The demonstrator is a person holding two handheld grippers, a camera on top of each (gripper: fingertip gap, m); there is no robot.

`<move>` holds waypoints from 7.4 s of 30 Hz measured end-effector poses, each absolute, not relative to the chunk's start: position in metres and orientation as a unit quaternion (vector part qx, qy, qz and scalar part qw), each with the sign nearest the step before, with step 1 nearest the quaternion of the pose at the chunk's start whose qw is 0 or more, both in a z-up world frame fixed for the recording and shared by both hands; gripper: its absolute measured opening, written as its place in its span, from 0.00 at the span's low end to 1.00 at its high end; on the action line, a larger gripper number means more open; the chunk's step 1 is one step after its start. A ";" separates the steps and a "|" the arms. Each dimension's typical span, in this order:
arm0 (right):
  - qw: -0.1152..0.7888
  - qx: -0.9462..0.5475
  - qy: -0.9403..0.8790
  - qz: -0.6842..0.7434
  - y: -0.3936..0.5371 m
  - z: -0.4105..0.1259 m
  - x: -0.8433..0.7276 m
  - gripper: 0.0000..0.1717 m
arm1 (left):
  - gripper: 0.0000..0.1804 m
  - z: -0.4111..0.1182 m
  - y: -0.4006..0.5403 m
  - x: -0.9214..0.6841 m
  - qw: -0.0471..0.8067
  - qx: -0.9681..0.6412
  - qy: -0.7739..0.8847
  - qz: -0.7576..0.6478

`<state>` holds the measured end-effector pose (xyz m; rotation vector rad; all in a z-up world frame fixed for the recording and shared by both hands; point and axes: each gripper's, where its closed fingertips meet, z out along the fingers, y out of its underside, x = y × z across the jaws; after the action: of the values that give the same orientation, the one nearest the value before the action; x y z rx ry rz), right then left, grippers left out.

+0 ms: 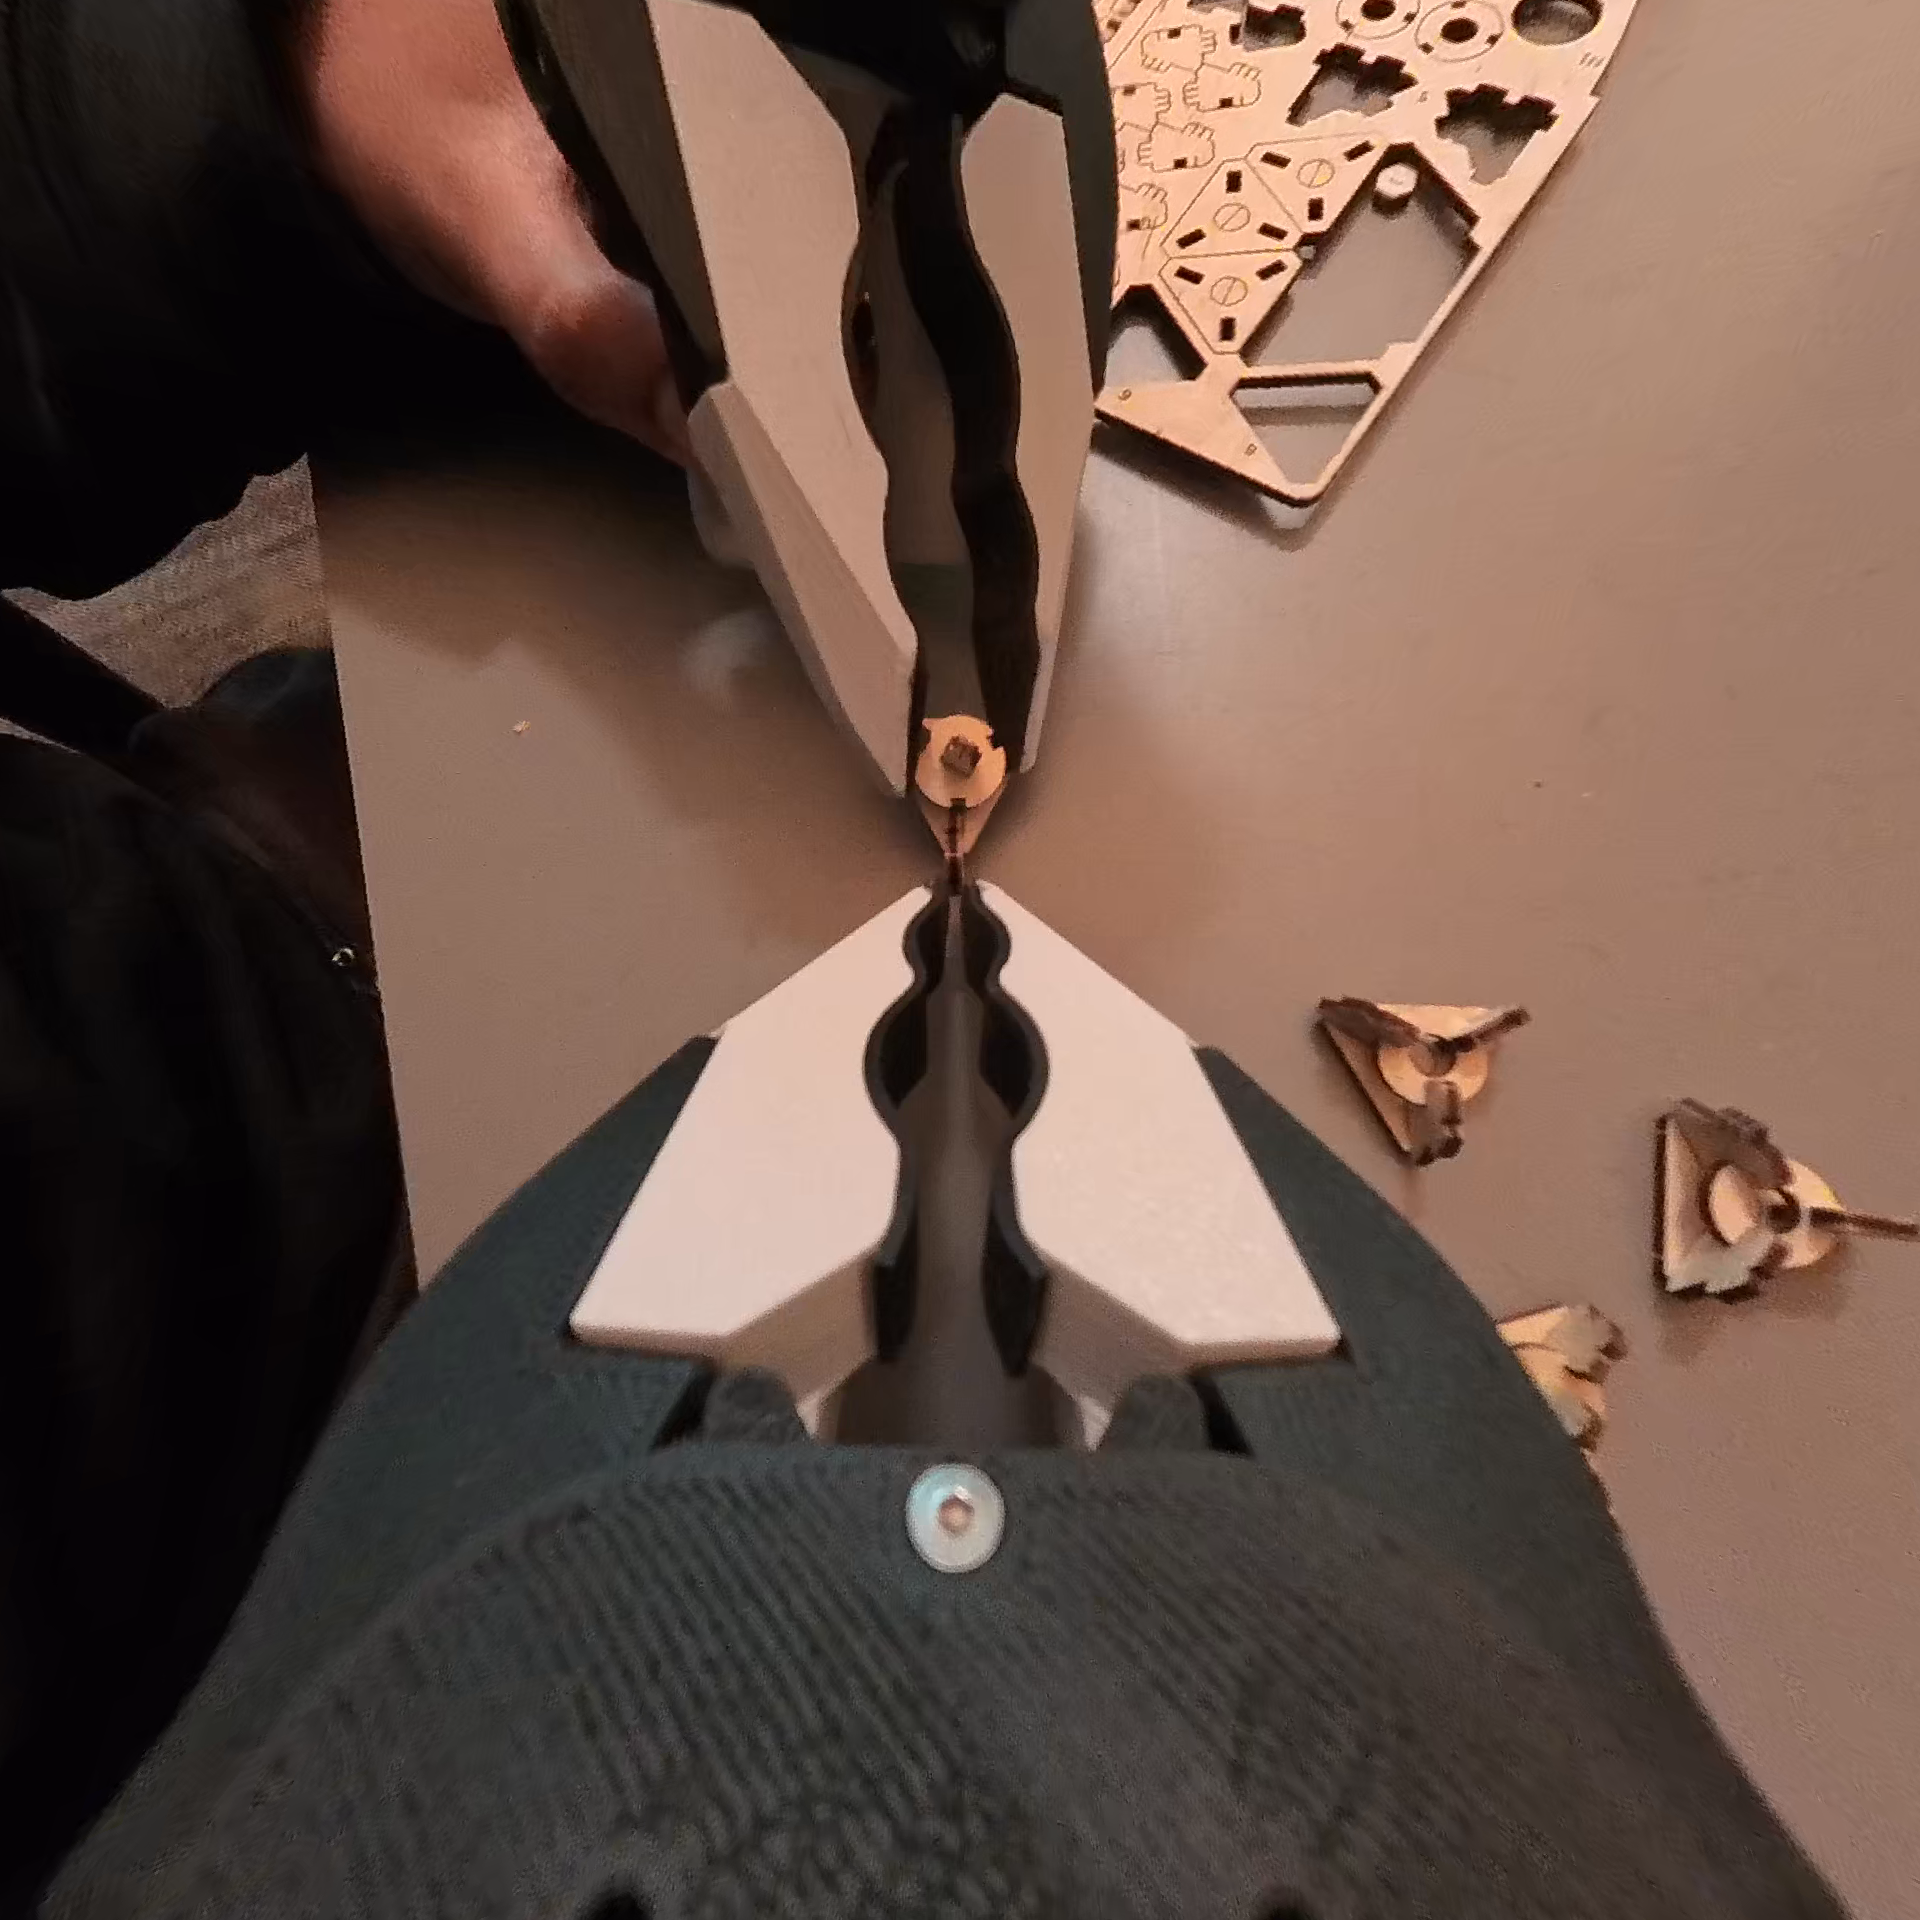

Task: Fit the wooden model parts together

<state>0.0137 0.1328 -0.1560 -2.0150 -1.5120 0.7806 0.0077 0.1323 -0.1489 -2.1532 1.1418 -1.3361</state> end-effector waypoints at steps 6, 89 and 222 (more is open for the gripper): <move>0.230 -0.753 -0.564 0.248 0.132 -0.160 0.014 0.01 | 0.11 -0.151 0.131 0.008 0.179 -0.764 0.411 -0.465; 0.647 -0.414 -0.638 0.052 0.142 -0.077 -0.014 0.10 | 0.00 -0.081 0.138 0.001 0.243 -0.634 0.318 -0.661; 0.294 -0.677 -0.624 0.258 0.150 -0.150 0.014 0.01 | 0.07 -0.155 0.145 0.014 0.297 -0.763 0.481 -0.315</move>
<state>0.0137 0.1498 -0.1496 -1.8029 -1.6605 0.6871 0.0144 0.1446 -0.1547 -2.0276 1.2773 -0.8363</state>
